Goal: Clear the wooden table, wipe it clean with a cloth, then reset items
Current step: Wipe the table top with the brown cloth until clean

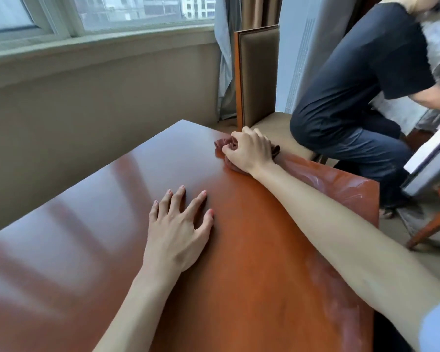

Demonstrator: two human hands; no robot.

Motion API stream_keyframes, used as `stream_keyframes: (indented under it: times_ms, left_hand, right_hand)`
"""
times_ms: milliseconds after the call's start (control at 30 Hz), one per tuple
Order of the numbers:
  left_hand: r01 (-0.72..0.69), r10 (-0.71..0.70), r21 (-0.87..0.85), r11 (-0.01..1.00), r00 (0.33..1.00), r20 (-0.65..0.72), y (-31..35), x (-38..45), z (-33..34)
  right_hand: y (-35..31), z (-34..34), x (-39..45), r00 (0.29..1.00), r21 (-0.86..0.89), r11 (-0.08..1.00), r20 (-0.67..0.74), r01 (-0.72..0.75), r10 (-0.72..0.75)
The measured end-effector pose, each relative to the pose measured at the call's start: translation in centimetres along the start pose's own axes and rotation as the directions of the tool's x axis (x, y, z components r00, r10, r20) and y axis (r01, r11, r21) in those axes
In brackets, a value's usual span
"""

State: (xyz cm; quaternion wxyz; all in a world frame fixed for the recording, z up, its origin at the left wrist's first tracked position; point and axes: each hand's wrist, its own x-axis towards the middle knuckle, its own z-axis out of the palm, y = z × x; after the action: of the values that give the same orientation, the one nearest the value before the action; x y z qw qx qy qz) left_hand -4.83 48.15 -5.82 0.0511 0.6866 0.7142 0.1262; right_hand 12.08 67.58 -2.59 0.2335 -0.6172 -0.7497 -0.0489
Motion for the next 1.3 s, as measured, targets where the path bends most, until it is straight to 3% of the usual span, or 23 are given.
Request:
stream_keyframes:
  times_ms: [233, 333, 467, 767, 900, 1067, 1200, 1300]
  left_hand:
    - [-0.013, 0.014, -0.019, 1.000, 0.999, 0.033, 0.2, -0.2, -0.4]
    - [-0.017, 0.017, -0.016, 1.000, 0.999, 0.044, 0.2, -0.4, -0.6]
    - [-0.033, 0.033, -0.019, 0.999, 0.999, 0.019, 0.2, -0.4, -0.3]
    - [-0.001, 0.000, -0.029, 1.000, 0.999, -0.036, -0.4, 0.1, 0.3]
    - [0.018, -0.020, -0.035, 0.999, 0.999, -0.047, -0.4, 0.4, 0.4]
    - [0.020, -0.021, -0.024, 0.999, 1.000, -0.012, 0.1, 0.1, -0.1]
    - [-0.001, 0.001, -0.024, 1.000, 1.000, 0.007, -0.1, 0.1, -0.1]
    - [-0.017, 0.017, -0.026, 1.000, 1.000, 0.015, -0.1, 0.0, 0.0]
  right_hand:
    - [-1.1, -8.7, -22.3, 0.983, 0.119, 0.977, 0.007, 0.179, -0.181]
    - [-1.0, -11.3, -27.8, 0.966, 0.136, 0.957, -0.013, 0.257, -0.258]
    - [-0.2, -10.4, -24.1, 0.974, 0.141, 0.964, -0.007, 0.226, -0.227]
    - [2.7, 0.4, 0.6, 0.999, 0.029, 1.000, -0.032, 0.009, -0.008]
    - [2.9, 2.7, 6.2, 0.998, 0.041, 0.998, -0.041, -0.046, 0.047]
    - [1.9, 0.9, 1.6, 1.000, 0.015, 1.000, -0.024, -0.003, 0.003]
    - [0.3, -3.8, -9.8, 0.994, 0.057, 0.993, 0.027, 0.101, -0.102]
    - [-0.6, -7.8, -20.0, 0.992, 0.097, 0.987, -0.013, 0.129, -0.129]
